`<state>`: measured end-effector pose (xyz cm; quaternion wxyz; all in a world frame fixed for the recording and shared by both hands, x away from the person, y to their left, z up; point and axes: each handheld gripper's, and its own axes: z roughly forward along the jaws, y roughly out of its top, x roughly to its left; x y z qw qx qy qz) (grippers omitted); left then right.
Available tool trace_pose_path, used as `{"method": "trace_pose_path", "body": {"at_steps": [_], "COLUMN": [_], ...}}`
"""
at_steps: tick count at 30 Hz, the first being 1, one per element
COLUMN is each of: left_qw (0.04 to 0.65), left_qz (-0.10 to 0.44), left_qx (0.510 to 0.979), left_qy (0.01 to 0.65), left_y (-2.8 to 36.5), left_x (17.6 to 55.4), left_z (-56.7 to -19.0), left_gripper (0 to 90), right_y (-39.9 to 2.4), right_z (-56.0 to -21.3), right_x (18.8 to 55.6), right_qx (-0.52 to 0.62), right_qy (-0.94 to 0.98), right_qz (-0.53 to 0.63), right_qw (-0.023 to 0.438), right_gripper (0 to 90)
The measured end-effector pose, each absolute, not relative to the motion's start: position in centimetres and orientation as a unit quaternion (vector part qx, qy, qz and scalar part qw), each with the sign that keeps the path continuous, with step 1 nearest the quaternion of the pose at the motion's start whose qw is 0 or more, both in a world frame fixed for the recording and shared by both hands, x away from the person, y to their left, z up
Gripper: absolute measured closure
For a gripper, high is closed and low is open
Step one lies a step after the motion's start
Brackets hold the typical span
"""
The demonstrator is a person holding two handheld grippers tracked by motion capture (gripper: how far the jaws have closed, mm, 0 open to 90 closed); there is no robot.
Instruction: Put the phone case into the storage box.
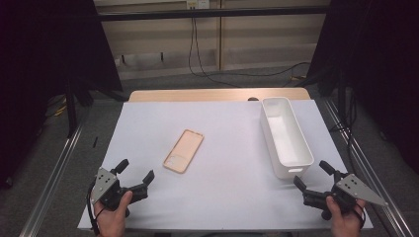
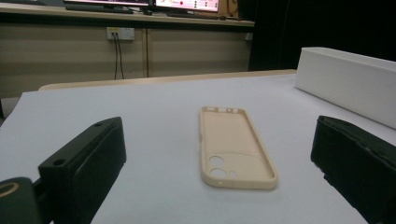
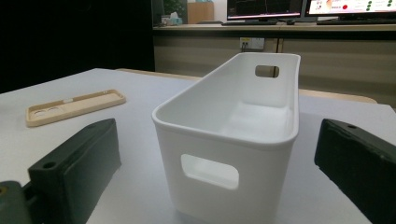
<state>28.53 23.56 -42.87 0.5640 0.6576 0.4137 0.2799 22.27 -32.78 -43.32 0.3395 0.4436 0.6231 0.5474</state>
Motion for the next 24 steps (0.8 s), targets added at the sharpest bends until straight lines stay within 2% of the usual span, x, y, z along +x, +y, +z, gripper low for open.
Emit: {"method": "trace_pose_path", "body": {"at_steps": [24], "left_qw": [0.565], "left_qz": [0.265], "left_qx": [0.664], "left_qy": [0.413], "left_y": [23.16], "left_x": [28.56], "left_z": [-42.57], "left_gripper": [3.6], "right_y": [-32.84], "right_z": [-43.34], "right_x": [21.89], "right_qx": [0.445], "right_qy": [0.622], "right_qz": [0.548], "right_qw": [0.339], "right_gripper": [0.0]}}
